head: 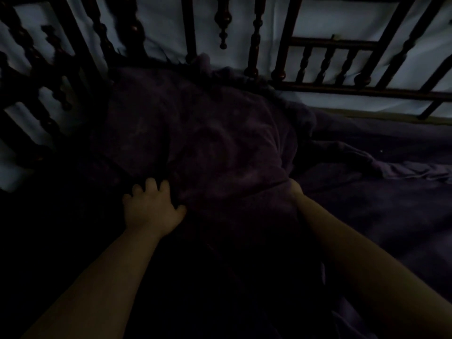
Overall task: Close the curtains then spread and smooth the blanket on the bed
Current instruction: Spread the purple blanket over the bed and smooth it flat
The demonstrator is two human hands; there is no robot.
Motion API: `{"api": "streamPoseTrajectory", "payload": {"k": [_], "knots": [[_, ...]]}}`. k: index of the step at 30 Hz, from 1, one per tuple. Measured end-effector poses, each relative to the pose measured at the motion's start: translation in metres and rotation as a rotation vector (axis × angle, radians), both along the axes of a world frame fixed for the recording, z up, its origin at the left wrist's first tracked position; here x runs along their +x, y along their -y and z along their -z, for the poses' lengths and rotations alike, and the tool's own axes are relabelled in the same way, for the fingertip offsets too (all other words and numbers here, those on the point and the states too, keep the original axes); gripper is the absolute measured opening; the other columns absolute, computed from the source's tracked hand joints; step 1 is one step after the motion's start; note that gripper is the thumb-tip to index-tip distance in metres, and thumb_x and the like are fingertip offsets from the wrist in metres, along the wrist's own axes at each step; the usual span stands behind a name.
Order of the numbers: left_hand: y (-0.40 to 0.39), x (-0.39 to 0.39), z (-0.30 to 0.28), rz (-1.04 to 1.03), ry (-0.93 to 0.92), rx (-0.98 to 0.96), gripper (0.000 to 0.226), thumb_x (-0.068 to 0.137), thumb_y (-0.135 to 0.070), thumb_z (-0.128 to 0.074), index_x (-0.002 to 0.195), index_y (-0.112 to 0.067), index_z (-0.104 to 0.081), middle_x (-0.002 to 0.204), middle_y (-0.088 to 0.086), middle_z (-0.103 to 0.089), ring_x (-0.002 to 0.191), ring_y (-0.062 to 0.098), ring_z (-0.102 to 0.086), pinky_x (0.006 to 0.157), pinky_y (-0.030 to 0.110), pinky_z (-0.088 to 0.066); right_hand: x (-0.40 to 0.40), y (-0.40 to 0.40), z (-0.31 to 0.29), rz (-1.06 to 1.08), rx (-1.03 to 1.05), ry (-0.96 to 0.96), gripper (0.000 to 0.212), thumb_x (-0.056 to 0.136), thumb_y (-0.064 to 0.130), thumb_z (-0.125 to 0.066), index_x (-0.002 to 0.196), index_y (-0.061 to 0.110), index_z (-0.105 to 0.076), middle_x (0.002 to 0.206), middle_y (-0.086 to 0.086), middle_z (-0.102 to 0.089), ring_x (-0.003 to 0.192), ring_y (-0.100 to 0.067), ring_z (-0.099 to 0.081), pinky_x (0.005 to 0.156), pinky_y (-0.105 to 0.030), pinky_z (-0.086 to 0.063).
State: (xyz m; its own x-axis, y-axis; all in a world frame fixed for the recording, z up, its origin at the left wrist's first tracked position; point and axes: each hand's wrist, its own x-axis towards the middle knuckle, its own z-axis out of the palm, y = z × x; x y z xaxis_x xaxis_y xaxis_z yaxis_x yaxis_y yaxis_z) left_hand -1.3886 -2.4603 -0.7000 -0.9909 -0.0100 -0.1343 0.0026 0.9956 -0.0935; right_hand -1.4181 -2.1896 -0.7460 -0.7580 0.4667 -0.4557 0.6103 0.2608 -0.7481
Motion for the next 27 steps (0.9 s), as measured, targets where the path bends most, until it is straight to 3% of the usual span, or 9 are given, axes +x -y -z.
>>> {"api": "streamPoseTrajectory", "payload": {"k": [3, 6, 9, 12, 14, 17, 20, 23, 27], "knots": [[-0.004, 0.0, -0.005, 0.014, 0.012, -0.012, 0.058, 0.085, -0.056, -0.038, 0.129, -0.018, -0.038, 0.13, 0.01, -0.042, 0.114, 0.031, -0.046, 0.088, 0.035, -0.04, -0.003, -0.006, -0.009, -0.109, 0.295, 0.019, 0.038, 0.097, 0.017, -0.035, 0.129, -0.002, -0.042, 0.135, -0.024, -0.047, 0.12, -0.036, -0.048, 0.094, -0.035, -0.044], [-0.005, -0.005, -0.006, 0.041, 0.038, -0.041, 0.055, 0.086, -0.053, -0.039, 0.128, -0.019, -0.039, 0.129, 0.009, -0.042, 0.112, 0.03, -0.046, 0.083, 0.033, -0.04, -0.017, -0.019, -0.027, -0.176, 0.217, -0.303, 0.069, 0.087, 0.02, -0.057, 0.144, 0.009, -0.018, 0.15, -0.018, -0.025, 0.135, -0.034, -0.031, 0.113, -0.047, -0.03], [-0.003, -0.018, -0.004, 0.059, 0.078, -0.006, 0.053, 0.085, -0.05, -0.042, 0.128, -0.02, -0.039, 0.13, 0.009, -0.043, 0.113, 0.028, -0.046, 0.081, 0.031, -0.041, -0.035, -0.029, -0.039, -0.27, 0.104, -0.324, 0.1, 0.082, 0.005, -0.063, 0.145, 0.017, 0.013, 0.157, -0.013, 0.004, 0.144, -0.029, -0.009, 0.118, -0.047, -0.018], [-0.005, -0.03, 0.001, 0.077, 0.113, -0.004, 0.053, 0.085, -0.048, -0.045, 0.129, -0.019, -0.041, 0.132, 0.009, -0.044, 0.116, 0.027, -0.045, 0.082, 0.032, -0.043, -0.049, -0.031, -0.037, -0.341, 0.037, -0.246, 0.105, 0.083, 0.001, -0.061, 0.142, 0.019, 0.023, 0.156, -0.016, -0.002, 0.141, -0.033, -0.02, 0.113, -0.042, -0.028], [-0.007, -0.033, 0.005, 0.08, 0.118, -0.006, 0.051, 0.085, -0.046, -0.046, 0.128, -0.019, -0.043, 0.131, 0.008, -0.045, 0.116, 0.025, -0.045, 0.083, 0.032, -0.044, -0.055, -0.029, -0.033, -0.288, -0.039, -0.268, 0.095, 0.083, -0.004, -0.058, 0.146, 0.019, 0.009, 0.153, -0.018, -0.018, 0.135, -0.035, -0.031, 0.105, -0.04, -0.035], [-0.009, -0.033, 0.01, 0.076, 0.1, 0.022, 0.045, 0.086, -0.042, -0.045, 0.125, -0.018, -0.048, 0.129, 0.008, -0.047, 0.117, 0.024, -0.046, 0.086, 0.032, -0.045, -0.058, -0.024, -0.035, -0.26, 0.255, -0.124, 0.044, 0.091, 0.006, -0.047, 0.134, 0.001, -0.039, 0.138, -0.024, -0.045, 0.123, -0.037, -0.045, 0.101, -0.039, -0.038], [-0.01, -0.032, 0.009, 0.052, 0.104, 0.056, 0.04, 0.089, -0.039, -0.042, 0.121, -0.018, -0.052, 0.128, 0.008, -0.051, 0.116, 0.024, -0.049, 0.087, 0.032, -0.046, -0.056, -0.012, -0.048, -0.204, 0.497, -0.049, 0.036, 0.095, 0.012, -0.037, 0.128, 0.0, -0.045, 0.134, -0.023, -0.049, 0.121, -0.036, -0.046, 0.099, -0.037, -0.038], [-0.01, -0.03, 0.006, 0.018, 0.125, 0.063, 0.036, 0.091, -0.035, -0.04, 0.118, -0.017, -0.054, 0.126, 0.007, -0.053, 0.114, 0.022, -0.051, 0.084, 0.029, -0.046, -0.056, -0.006, -0.099, -0.023, 0.576, -0.364, 0.033, 0.089, 0.005, -0.039, 0.119, 0.0, -0.051, 0.122, -0.024, -0.056, 0.109, -0.038, -0.054, 0.086, -0.037, -0.043], [-0.016, -0.028, 0.0, -0.029, 0.154, 0.027, 0.037, 0.092, -0.032, -0.038, 0.125, -0.017, -0.048, 0.131, 0.007, -0.049, 0.117, 0.022, -0.049, 0.084, 0.029, -0.046, -0.068, -0.018, -0.186, -0.16, 0.939, -0.785, 0.023, 0.077, -0.004, -0.044, 0.098, -0.003, -0.054, 0.125, -0.025, -0.049, 0.1, -0.041, -0.055, 0.073, -0.034, -0.044]]}}
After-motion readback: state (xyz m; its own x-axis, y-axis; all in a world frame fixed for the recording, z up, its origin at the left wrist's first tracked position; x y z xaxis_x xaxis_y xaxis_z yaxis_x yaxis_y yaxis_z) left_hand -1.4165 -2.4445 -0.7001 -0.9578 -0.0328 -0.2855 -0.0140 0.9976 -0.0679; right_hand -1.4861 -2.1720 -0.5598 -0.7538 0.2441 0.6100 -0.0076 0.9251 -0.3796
